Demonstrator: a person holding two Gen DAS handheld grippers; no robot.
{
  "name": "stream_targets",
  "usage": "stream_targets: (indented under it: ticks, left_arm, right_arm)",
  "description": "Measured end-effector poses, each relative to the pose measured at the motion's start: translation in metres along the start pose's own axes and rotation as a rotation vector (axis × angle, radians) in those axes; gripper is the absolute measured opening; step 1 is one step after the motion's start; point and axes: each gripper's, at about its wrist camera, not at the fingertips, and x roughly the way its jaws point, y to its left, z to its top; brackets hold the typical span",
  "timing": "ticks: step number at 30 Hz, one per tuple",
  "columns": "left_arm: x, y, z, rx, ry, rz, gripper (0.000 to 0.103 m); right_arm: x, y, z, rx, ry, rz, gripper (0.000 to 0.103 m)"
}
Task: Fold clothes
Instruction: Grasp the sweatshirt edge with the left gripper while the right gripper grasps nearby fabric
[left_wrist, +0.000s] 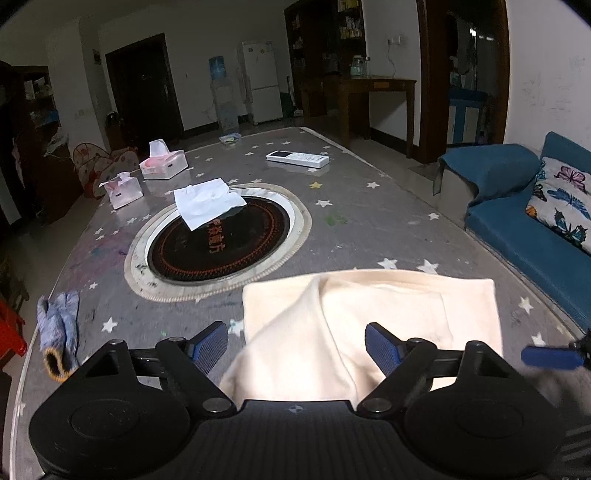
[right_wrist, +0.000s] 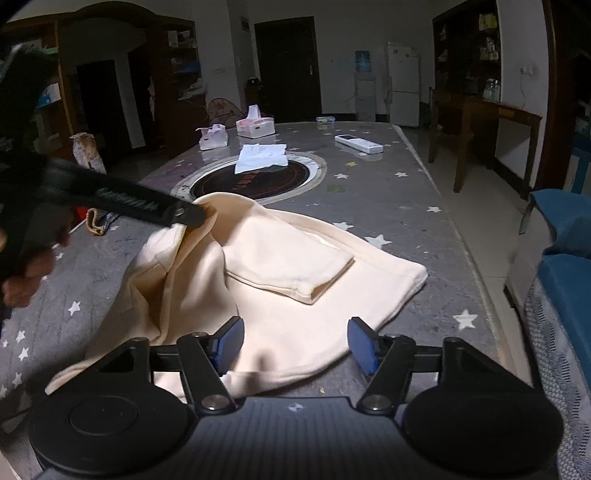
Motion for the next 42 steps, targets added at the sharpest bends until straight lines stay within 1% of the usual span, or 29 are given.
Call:
stream_targets:
  ticks: [8, 11, 12, 13, 14, 15, 16, 17, 18, 19, 20, 22, 23, 25, 32, 38, 40, 42]
  left_arm:
    - [0.041, 0.0, 0.026, 0.042, 0.052, 0.012, 0.083]
    - [0.054, 0.001, 0.033, 0.034, 0.078, 0.001, 0.083]
    - [0.058, 0.002, 0.035, 0.029, 0.088, -0.008, 0.081]
    - [0.062, 0.003, 0.036, 0.027, 0.097, -0.017, 0.074]
    - [0.066, 0.003, 0.037, 0.028, 0.107, -0.024, 0.072]
    - [0.069, 0.004, 0.037, 0.03, 0.116, -0.03, 0.066]
    - [0.072, 0.005, 0.037, 0.03, 0.125, -0.035, 0.056]
    - [0.075, 0.006, 0.037, 0.028, 0.133, -0.04, 0.051]
    - [0.077, 0.007, 0.036, 0.022, 0.139, -0.048, 0.043]
    - [0.078, 0.008, 0.035, 0.012, 0.143, -0.062, 0.034]
    - [0.079, 0.01, 0.034, 0.001, 0.143, -0.079, 0.029]
    - [0.078, 0.014, 0.031, -0.017, 0.137, -0.113, 0.012]
    - [0.077, 0.016, 0.03, -0.025, 0.132, -0.128, 0.008]
    - [0.072, 0.021, 0.028, -0.039, 0.118, -0.14, 0.005]
    - [0.044, 0.045, 0.029, -0.125, 0.054, -0.137, 0.004]
    - [0.018, 0.071, 0.024, -0.194, -0.001, -0.118, 0.004]
    - [0.01, 0.081, 0.021, -0.218, -0.018, -0.125, 0.004]
    - [0.005, 0.087, 0.019, -0.228, -0.028, -0.113, 0.004]
  right_arm:
    - [0.015, 0.003, 0.009, -0.014, 0.01, 0.034, 0.058]
    - [0.019, 0.005, 0.012, -0.021, 0.014, 0.045, 0.056]
    - [0.021, 0.005, 0.013, -0.024, 0.015, 0.049, 0.056]
    - [0.022, 0.006, 0.014, -0.027, 0.017, 0.052, 0.056]
    - [0.024, 0.007, 0.015, -0.03, 0.02, 0.055, 0.056]
    - [0.025, 0.007, 0.015, -0.033, 0.024, 0.059, 0.054]
    - [0.027, 0.007, 0.015, -0.034, 0.029, 0.063, 0.053]
    - [0.029, 0.007, 0.016, -0.035, 0.033, 0.068, 0.052]
    - [0.03, 0.008, 0.016, -0.036, 0.037, 0.072, 0.051]
    - [0.032, 0.009, 0.016, -0.038, 0.04, 0.074, 0.051]
    - [0.033, 0.01, 0.016, -0.04, 0.042, 0.077, 0.051]
    - [0.035, 0.012, 0.017, -0.045, 0.047, 0.083, 0.051]
    - [0.036, 0.013, 0.017, -0.048, 0.049, 0.085, 0.05]
    - [0.038, 0.015, 0.017, -0.055, 0.053, 0.086, 0.05]
    - [0.044, 0.023, 0.023, -0.074, 0.053, 0.101, 0.049]
    - [0.053, 0.039, 0.034, -0.111, 0.049, 0.137, 0.049]
    - [0.057, 0.046, 0.039, -0.122, 0.05, 0.154, 0.049]
    - [0.063, 0.054, 0.045, -0.138, 0.051, 0.177, 0.049]
